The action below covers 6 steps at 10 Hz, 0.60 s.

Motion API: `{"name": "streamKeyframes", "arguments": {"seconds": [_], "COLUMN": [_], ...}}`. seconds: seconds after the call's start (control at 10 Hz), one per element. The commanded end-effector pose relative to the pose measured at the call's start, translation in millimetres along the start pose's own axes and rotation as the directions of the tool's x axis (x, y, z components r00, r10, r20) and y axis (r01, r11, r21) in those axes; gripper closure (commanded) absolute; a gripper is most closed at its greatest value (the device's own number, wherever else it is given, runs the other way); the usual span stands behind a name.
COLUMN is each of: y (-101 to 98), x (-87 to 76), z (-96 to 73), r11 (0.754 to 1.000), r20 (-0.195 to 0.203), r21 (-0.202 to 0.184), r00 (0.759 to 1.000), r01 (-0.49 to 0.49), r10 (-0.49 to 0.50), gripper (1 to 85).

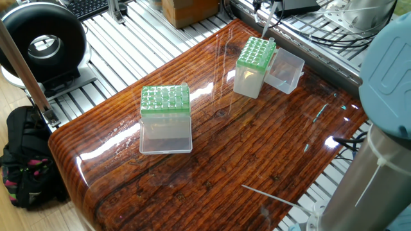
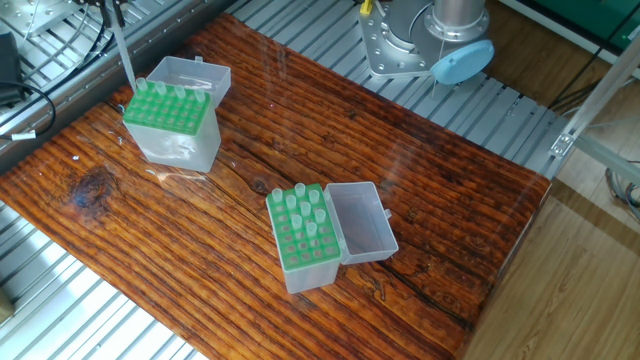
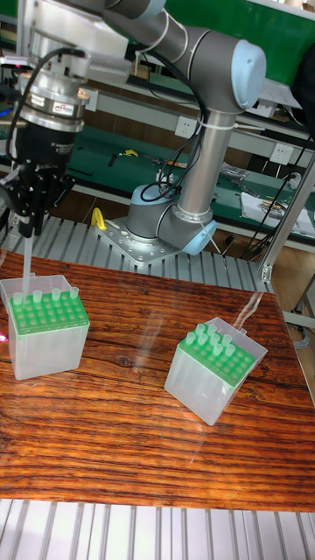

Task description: Transfer all large pipette tips from one holder to another

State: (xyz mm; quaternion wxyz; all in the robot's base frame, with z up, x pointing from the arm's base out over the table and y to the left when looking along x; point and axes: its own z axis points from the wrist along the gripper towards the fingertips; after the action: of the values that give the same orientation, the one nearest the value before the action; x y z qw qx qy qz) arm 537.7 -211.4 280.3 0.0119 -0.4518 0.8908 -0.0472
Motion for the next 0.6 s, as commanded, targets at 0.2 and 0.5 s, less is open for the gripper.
{"name": "streamKeyframes", "arguments": {"seconds": [0.2, 0.5], "y": [7.7, 11.2], "x": [1.6, 0.0], "z": [2.2, 3.8], "r11": [1.000, 0.999], "r20": [-0.002, 0.000], "r21": [-0.029, -0.039], "r00": [1.000, 1.000], "r01": [-0.004, -0.005], "r10": [0.003, 0.005], "gripper": [67.3, 67.3]}}
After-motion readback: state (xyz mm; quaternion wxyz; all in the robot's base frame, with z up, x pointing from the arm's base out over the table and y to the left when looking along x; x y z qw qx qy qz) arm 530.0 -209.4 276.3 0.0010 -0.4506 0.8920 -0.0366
